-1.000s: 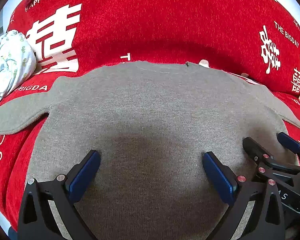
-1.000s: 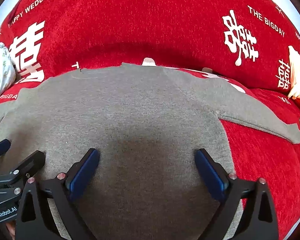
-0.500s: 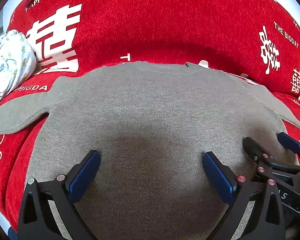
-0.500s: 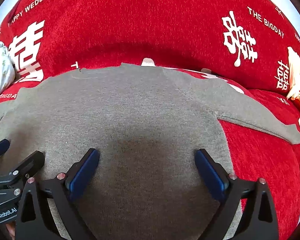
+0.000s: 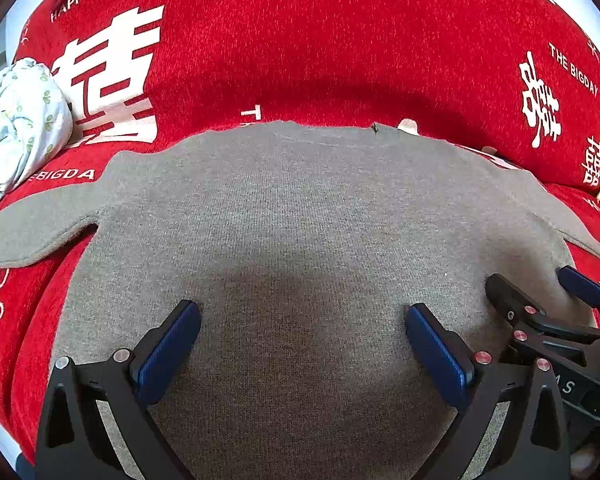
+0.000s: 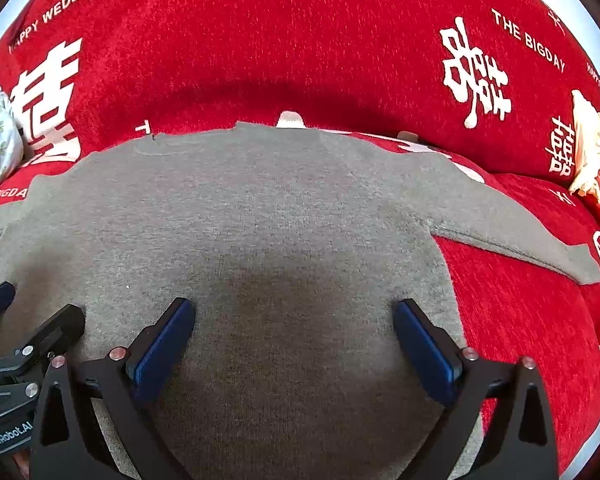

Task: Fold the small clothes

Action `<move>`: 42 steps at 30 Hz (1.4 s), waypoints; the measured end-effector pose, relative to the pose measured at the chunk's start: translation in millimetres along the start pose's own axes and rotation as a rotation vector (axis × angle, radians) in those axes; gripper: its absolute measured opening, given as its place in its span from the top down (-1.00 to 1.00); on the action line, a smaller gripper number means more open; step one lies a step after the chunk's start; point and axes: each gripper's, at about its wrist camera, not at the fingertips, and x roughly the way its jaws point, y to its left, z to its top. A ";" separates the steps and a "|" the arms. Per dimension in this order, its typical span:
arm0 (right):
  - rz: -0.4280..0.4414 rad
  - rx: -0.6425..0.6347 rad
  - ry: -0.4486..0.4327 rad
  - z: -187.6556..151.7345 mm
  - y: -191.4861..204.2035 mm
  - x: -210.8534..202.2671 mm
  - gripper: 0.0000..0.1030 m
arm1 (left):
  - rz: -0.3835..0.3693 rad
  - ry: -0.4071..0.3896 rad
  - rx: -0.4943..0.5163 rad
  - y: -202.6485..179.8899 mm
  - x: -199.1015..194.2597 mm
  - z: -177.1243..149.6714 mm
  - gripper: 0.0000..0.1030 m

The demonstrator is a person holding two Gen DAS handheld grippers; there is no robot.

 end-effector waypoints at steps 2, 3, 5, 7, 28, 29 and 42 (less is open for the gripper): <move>0.006 -0.002 0.017 2.7 -0.7 2.0 -0.99 | 0.006 0.005 0.001 -0.9 0.6 0.6 -1.00; 0.009 -0.005 0.027 4.0 -1.2 3.0 -0.99 | 0.007 0.009 -0.001 -0.7 0.8 1.2 -1.00; 0.019 -0.003 0.050 6.7 -3.2 4.5 -0.98 | 0.011 0.024 0.002 -1.7 1.3 2.3 -1.00; 0.025 -0.006 0.073 8.7 -3.9 5.9 -0.98 | 0.012 0.040 0.007 -1.8 2.1 3.3 -1.00; 0.104 0.010 0.271 47.7 -16.0 -2.1 -0.99 | 0.010 0.377 -0.052 6.1 2.8 49.8 -1.00; 0.109 0.010 0.261 49.7 -14.9 -4.7 -0.99 | 0.017 0.372 -0.052 6.3 1.6 52.3 -1.00; 0.093 0.059 0.182 66.5 -49.3 -15.0 -0.99 | 0.035 0.326 0.007 -31.3 -10.2 85.2 -1.00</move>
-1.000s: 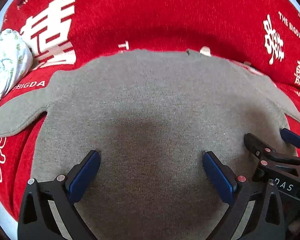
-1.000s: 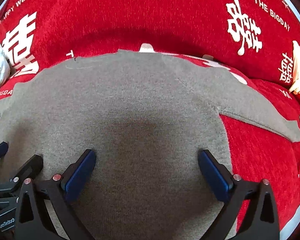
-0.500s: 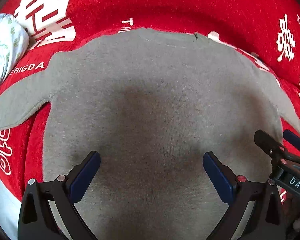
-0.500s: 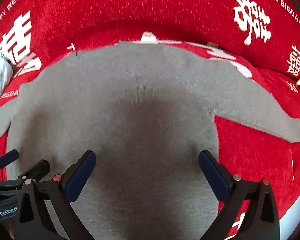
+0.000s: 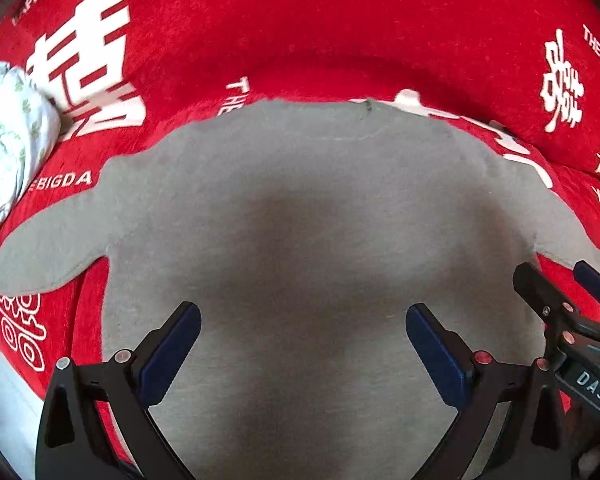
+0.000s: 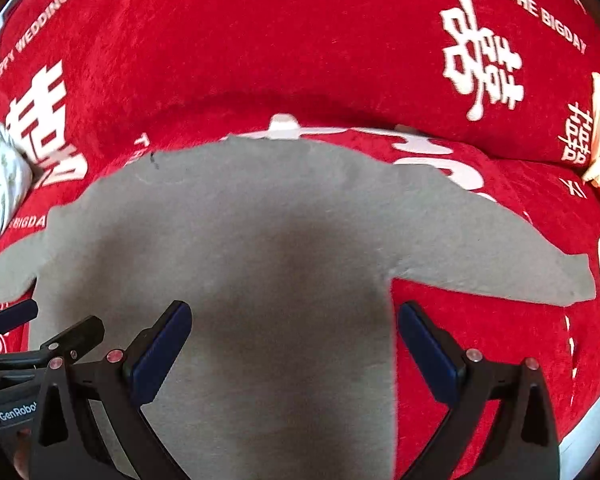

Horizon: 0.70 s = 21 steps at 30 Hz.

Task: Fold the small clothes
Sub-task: 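Move the right tool to the sweater sleeve cuff and grasp it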

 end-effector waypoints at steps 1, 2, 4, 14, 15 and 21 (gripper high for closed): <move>0.000 0.006 -0.002 0.7 -4.7 -0.1 -0.99 | -0.002 -0.003 0.003 -4.2 -1.4 1.0 -1.00; -0.001 0.011 -0.005 0.9 -8.6 -0.4 -0.99 | -0.003 -0.008 0.008 -8.5 -2.6 2.4 -1.00; -0.003 0.031 -0.018 1.4 -20.7 -2.2 -0.99 | 0.000 -0.018 0.020 -18.1 -4.6 5.5 -1.00; -0.054 0.144 -0.048 -3.8 -92.2 -1.8 -0.99 | -0.010 -0.045 0.092 -75.9 -3.6 19.8 -1.00; -0.059 0.153 -0.051 -4.1 -98.9 -1.9 -0.99 | -0.009 -0.047 0.102 -82.3 -3.2 20.5 -1.00; -0.089 0.204 -0.062 -5.6 -133.9 -2.0 -0.99 | -0.013 -0.055 0.141 -115.7 -0.7 26.1 -1.00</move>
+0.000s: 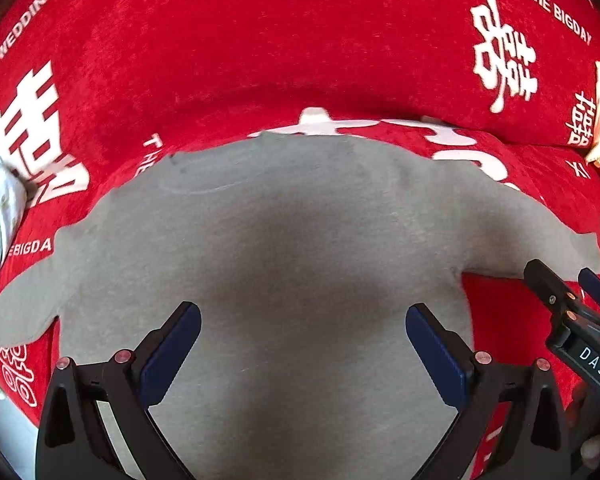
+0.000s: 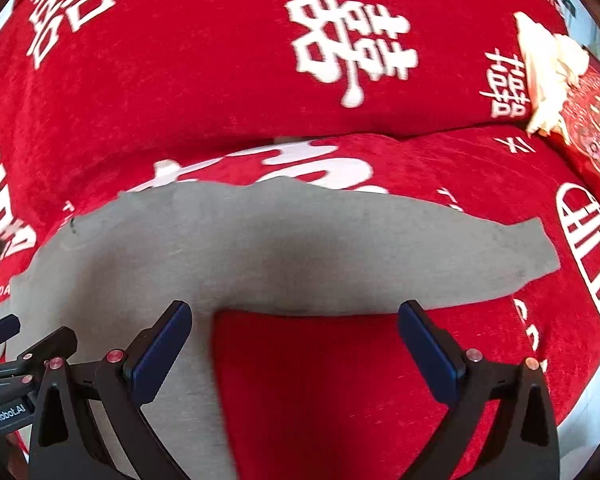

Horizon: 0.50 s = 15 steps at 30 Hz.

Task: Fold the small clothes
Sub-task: 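Move the right tool to the sweater sleeve cuff and grasp it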

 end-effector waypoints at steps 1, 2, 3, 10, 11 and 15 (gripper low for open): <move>-0.004 0.005 -0.001 0.9 -4.0 0.7 -0.99 | -0.001 0.000 0.005 -4.5 0.6 1.3 -1.00; -0.010 0.012 -0.003 1.7 -10.0 1.7 -0.99 | -0.002 -0.001 0.010 -7.8 1.1 2.2 -1.00; -0.014 0.016 -0.003 2.2 -14.0 2.4 -0.99 | -0.001 -0.001 0.017 -12.7 2.3 3.6 -1.00; -0.055 0.063 -0.002 3.5 -52.9 12.7 -0.99 | -0.009 0.008 0.046 -44.3 13.9 13.3 -1.00; -0.058 0.077 -0.001 3.5 -60.2 14.7 -0.99 | -0.011 0.009 0.048 -47.7 15.3 14.2 -1.00; -0.073 0.141 -0.009 3.5 -90.8 21.4 -0.99 | -0.008 0.017 0.071 -67.0 24.9 18.6 -1.00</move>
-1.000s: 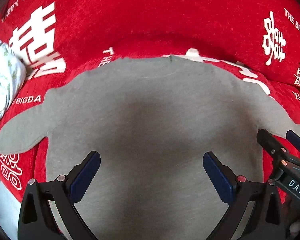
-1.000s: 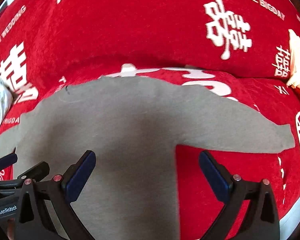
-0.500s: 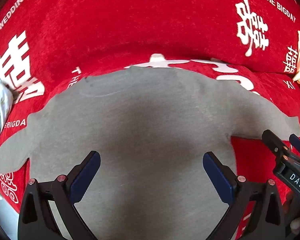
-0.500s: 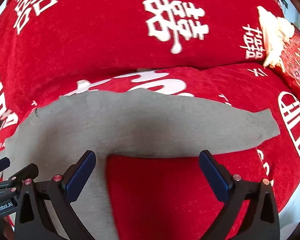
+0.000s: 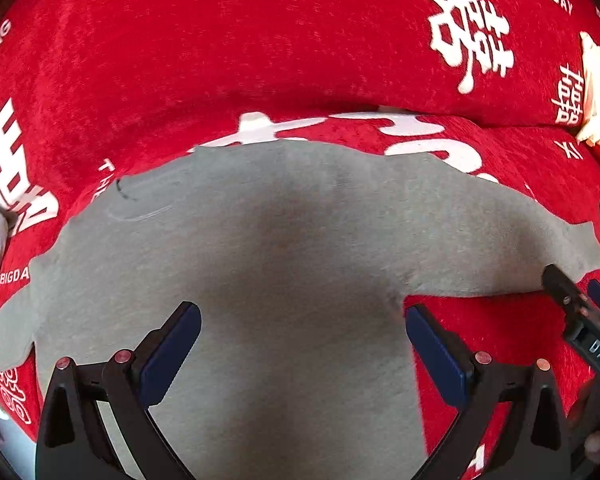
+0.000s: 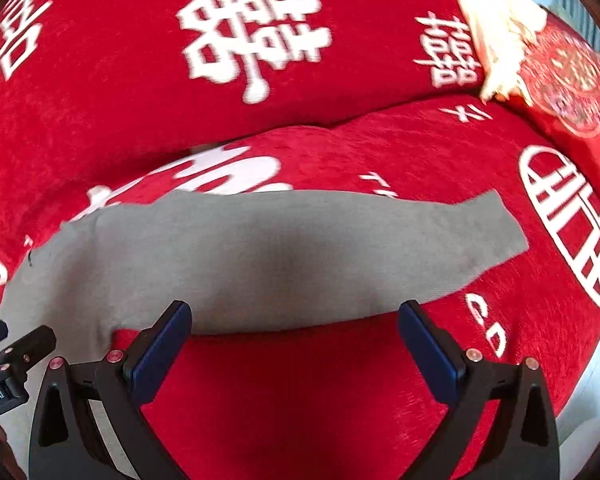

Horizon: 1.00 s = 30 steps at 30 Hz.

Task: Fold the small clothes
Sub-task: 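Move the right tool to the sweater sleeve cuff and grasp it, then lift the sleeve with the right tool and fold it across the sweater body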

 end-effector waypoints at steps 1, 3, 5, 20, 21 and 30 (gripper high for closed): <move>-0.016 0.015 -0.004 1.4 -9.2 2.4 -0.99 | 0.000 0.005 0.006 -5.1 3.2 1.0 -1.00; -0.032 0.040 -0.003 3.5 -24.8 6.4 -0.99 | -0.002 0.010 0.012 -14.0 8.3 3.0 -1.00; -0.051 0.071 -0.002 6.0 -42.6 10.9 -0.99 | -0.005 0.016 0.019 -22.5 13.5 4.3 -1.00; 0.109 0.351 0.035 16.0 -143.7 62.7 -0.77 | 0.001 0.031 0.049 -61.4 41.8 14.5 -1.00; 0.141 0.354 0.017 21.5 -144.7 64.3 -0.68 | 0.002 0.031 0.047 -61.2 42.7 15.3 -1.00; 0.312 0.465 0.025 44.2 -170.2 99.5 -0.07 | 0.049 0.015 -0.028 -39.5 56.0 30.1 -1.00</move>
